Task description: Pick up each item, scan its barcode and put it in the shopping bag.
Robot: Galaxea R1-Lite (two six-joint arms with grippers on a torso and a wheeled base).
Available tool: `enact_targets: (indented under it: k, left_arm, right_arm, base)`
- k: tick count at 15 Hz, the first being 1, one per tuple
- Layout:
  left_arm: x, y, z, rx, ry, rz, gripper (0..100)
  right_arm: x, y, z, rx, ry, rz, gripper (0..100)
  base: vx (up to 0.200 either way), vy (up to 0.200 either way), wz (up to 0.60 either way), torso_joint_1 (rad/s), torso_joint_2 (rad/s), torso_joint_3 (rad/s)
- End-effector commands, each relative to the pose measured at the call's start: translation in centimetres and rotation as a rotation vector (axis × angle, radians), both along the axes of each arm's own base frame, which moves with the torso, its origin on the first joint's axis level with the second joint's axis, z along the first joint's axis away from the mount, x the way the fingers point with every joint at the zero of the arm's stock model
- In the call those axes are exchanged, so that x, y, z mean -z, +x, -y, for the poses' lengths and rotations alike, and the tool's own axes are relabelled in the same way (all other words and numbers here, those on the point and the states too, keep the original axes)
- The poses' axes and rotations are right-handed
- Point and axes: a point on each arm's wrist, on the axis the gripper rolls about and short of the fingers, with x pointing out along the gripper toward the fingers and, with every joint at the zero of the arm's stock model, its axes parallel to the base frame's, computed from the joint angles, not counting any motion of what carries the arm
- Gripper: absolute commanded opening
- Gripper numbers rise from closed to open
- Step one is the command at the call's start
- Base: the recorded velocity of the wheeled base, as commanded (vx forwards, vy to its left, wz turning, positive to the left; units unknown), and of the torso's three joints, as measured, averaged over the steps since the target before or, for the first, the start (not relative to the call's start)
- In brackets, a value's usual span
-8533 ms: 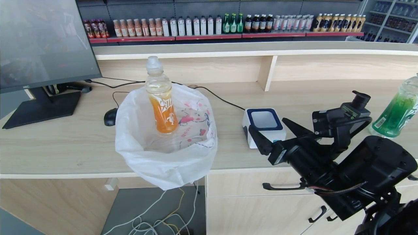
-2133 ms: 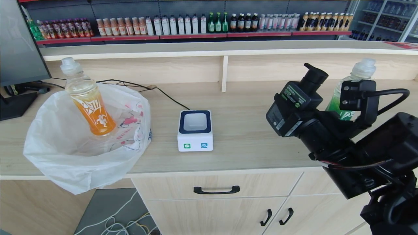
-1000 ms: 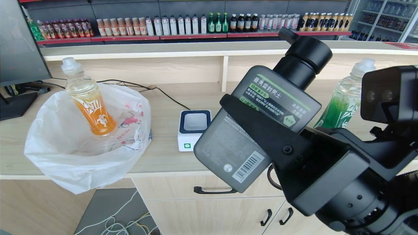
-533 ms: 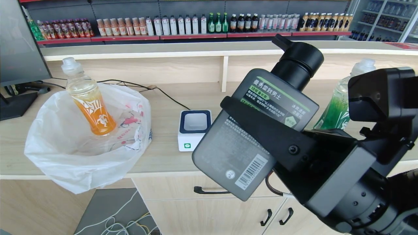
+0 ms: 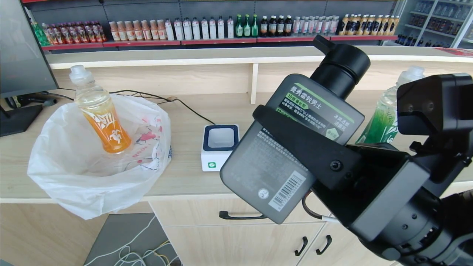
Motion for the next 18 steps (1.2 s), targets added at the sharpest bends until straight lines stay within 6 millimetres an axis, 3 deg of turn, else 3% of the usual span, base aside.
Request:
enact_targets:
  k: [1, 13, 18]
  left_arm:
    - [0.0, 0.0, 0.0, 0.0, 0.0, 0.0, 100]
    - [0.0, 0.0, 0.0, 0.0, 0.0, 0.0, 100]
    - [0.0, 0.0, 0.0, 0.0, 0.0, 0.0, 100]
  right_arm:
    - [-0.1, 0.0, 0.0, -0.003, 0.002, 0.003, 0]
    - [-0.2, 0.1, -0.4, 0.012, -0.017, 0.057, 0]
    - [1.0, 1.1, -0.5, 0.165, -0.108, 0.132, 0]
  base:
    - [0.0, 0.0, 0.0, 0.0, 0.0, 0.0]
    - [0.0, 0.0, 0.0, 0.0, 0.0, 0.0]
    - [0.0, 0.0, 0.0, 0.0, 0.0, 0.0]
